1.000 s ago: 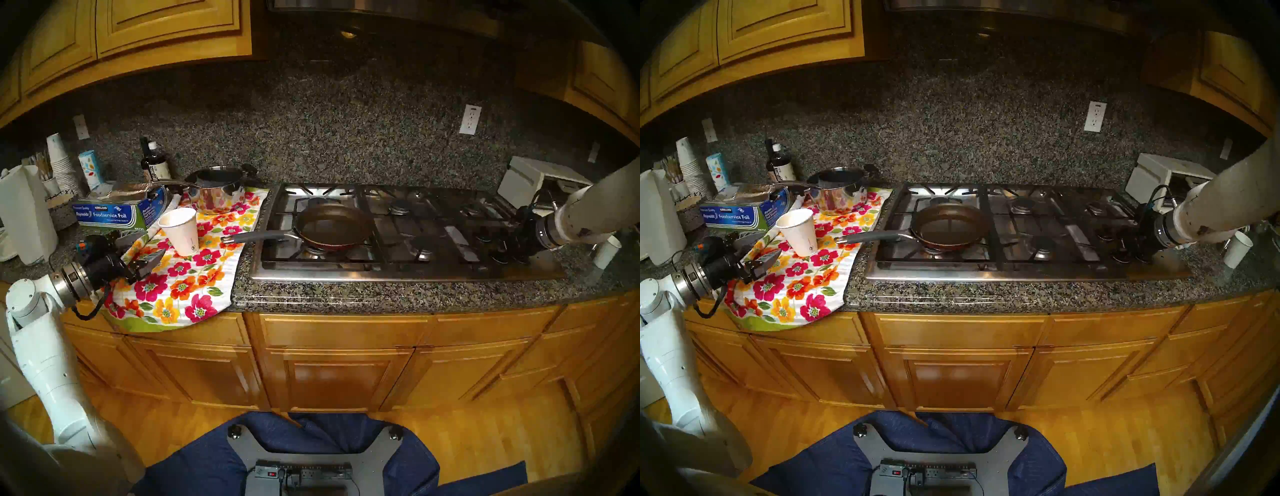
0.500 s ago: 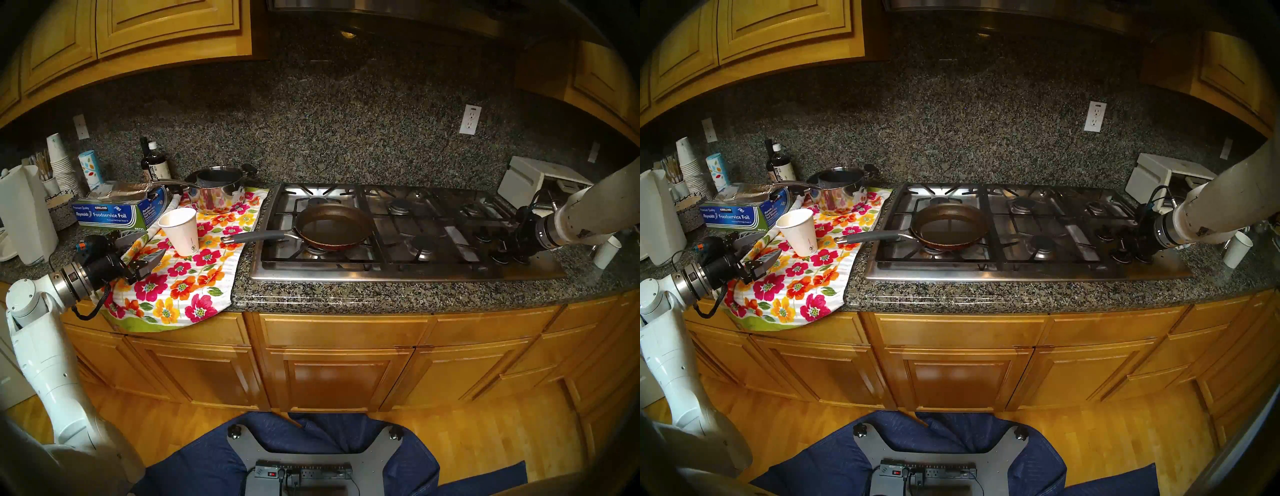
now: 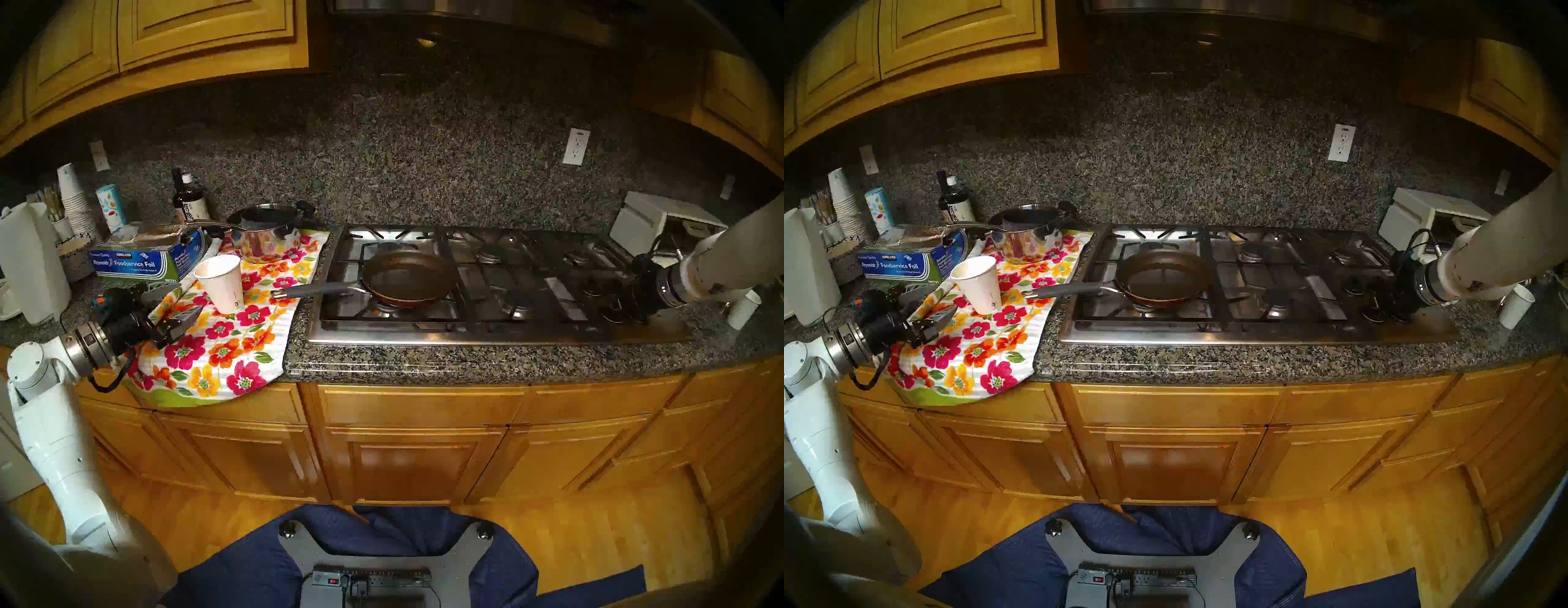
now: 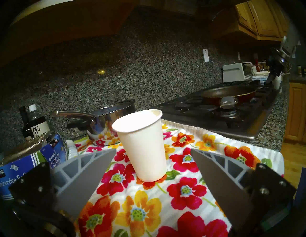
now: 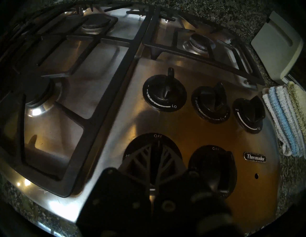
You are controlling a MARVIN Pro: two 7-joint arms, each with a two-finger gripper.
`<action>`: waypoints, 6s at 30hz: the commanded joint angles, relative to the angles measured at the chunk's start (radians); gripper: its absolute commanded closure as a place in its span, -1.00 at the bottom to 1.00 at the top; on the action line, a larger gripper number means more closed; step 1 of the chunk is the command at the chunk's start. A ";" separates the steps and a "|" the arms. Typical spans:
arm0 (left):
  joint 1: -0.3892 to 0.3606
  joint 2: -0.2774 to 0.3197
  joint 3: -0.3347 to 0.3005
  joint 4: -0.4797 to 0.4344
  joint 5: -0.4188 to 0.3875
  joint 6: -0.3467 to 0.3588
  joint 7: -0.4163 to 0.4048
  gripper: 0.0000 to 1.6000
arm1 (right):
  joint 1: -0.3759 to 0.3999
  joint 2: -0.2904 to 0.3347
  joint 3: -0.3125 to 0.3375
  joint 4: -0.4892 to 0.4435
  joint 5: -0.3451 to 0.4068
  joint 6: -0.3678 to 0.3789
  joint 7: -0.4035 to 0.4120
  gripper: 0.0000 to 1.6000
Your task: Pick up the water cup, pour water into the pot, turn on the stove
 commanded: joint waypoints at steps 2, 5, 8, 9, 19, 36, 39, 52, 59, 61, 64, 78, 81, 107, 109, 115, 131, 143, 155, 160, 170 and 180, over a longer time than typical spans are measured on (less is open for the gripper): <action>-0.019 0.012 -0.002 -0.020 -0.021 -0.002 0.002 -1.00 | -0.004 -0.016 -0.011 -0.044 -0.074 -0.025 0.080 1.00; -0.019 0.012 -0.002 -0.020 -0.020 -0.002 0.002 -1.00 | -0.009 -0.022 -0.021 -0.039 -0.108 -0.044 0.099 1.00; -0.019 0.012 -0.002 -0.020 -0.020 -0.002 0.002 -1.00 | -0.014 -0.029 -0.028 -0.036 -0.136 -0.062 0.112 1.00; -0.019 0.012 -0.002 -0.020 -0.020 -0.002 0.002 -1.00 | -0.020 -0.037 -0.031 -0.033 -0.154 -0.070 0.119 1.00; -0.019 0.012 -0.002 -0.020 -0.021 -0.002 0.002 -1.00 | -0.046 -0.052 -0.045 0.005 -0.223 -0.119 0.145 1.00; -0.019 0.012 -0.001 -0.020 -0.019 -0.002 0.002 -1.00 | -0.086 -0.114 -0.032 0.026 -0.306 -0.184 0.138 1.00; -0.019 0.012 -0.001 -0.020 -0.020 -0.002 0.002 -1.00 | -0.089 -0.124 -0.038 0.029 -0.327 -0.196 0.130 1.00; -0.019 0.012 -0.001 -0.020 -0.020 -0.002 0.002 -1.00 | -0.077 -0.138 -0.059 0.013 -0.384 -0.230 0.143 1.00; -0.019 0.012 -0.001 -0.020 -0.020 -0.002 0.002 -1.00 | -0.066 -0.149 -0.073 -0.005 -0.415 -0.254 0.141 1.00; -0.019 0.012 -0.001 -0.020 -0.020 -0.002 0.002 -1.00 | -0.066 -0.153 -0.079 -0.004 -0.428 -0.264 0.138 1.00; -0.019 0.013 -0.001 -0.020 -0.020 -0.002 0.002 -1.00 | -0.064 -0.159 -0.092 0.000 -0.449 -0.277 0.134 1.00; -0.019 0.013 -0.001 -0.020 -0.021 -0.002 0.002 -1.00 | -0.066 -0.186 -0.131 0.020 -0.535 -0.330 0.126 1.00; -0.019 0.013 -0.001 -0.020 -0.022 -0.002 0.002 -1.00 | -0.073 -0.199 -0.135 0.018 -0.551 -0.340 0.105 1.00; -0.018 0.013 -0.001 -0.020 -0.021 -0.002 0.002 -1.00 | -0.116 -0.265 -0.126 -0.003 -0.638 -0.372 -0.052 1.00; -0.018 0.013 -0.001 -0.020 -0.020 -0.002 0.002 -1.00 | -0.125 -0.270 -0.130 -0.008 -0.656 -0.379 -0.072 1.00; -0.018 0.013 -0.001 -0.020 -0.021 -0.002 0.002 -1.00 | -0.134 -0.274 -0.145 -0.026 -0.704 -0.400 -0.125 1.00; -0.018 0.013 -0.001 -0.020 -0.022 -0.002 0.002 -1.00 | -0.150 -0.265 -0.209 0.012 -0.830 -0.474 -0.223 1.00; -0.018 0.014 -0.001 -0.019 -0.023 -0.002 0.002 -1.00 | -0.159 -0.276 -0.246 0.046 -0.912 -0.527 -0.278 1.00; -0.018 0.014 -0.001 -0.019 -0.024 -0.002 0.002 -1.00 | -0.160 -0.315 -0.286 0.033 -1.002 -0.568 -0.386 1.00; -0.018 0.014 -0.001 -0.019 -0.024 -0.002 0.002 -1.00 | -0.155 -0.333 -0.301 0.022 -1.039 -0.579 -0.425 1.00; -0.018 0.014 -0.001 -0.019 -0.024 -0.002 0.002 -1.00 | -0.150 -0.356 -0.322 0.008 -1.102 -0.582 -0.495 1.00; -0.018 0.014 -0.001 -0.020 -0.023 -0.002 0.002 -1.00 | -0.158 -0.374 -0.349 0.005 -1.196 -0.561 -0.604 1.00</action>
